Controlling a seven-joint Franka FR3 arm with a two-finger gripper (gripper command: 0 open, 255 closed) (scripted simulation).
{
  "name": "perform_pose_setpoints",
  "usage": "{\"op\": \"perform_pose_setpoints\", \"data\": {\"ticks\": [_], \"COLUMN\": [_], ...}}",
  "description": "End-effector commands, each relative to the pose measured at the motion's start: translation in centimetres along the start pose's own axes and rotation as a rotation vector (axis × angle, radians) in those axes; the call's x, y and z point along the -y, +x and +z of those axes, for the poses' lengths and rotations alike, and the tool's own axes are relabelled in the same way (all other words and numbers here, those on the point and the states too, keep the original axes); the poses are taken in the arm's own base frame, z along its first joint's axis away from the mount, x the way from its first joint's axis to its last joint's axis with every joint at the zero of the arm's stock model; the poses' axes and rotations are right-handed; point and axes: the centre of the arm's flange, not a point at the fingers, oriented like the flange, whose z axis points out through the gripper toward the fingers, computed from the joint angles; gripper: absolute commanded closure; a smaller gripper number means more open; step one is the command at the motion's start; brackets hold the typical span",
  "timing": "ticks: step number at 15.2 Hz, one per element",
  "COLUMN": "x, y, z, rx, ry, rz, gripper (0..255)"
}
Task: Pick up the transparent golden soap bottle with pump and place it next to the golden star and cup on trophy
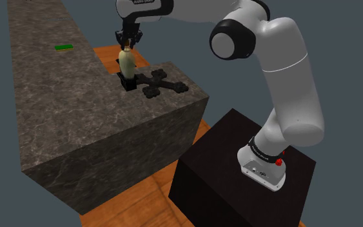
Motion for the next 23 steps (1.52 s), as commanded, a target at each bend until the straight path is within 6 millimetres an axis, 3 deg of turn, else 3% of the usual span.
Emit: {"op": "perform_pose_setpoints", "data": {"ticks": [1, 23], "x": [-0.1, -1.1], "y": [-0.3, -3.9], "z": [1.0, 12.0], "rx": [-0.001, -0.001], "ry": [0.001, 0.001], "rz": [0.0, 0.0], "gripper": [255, 255]}}
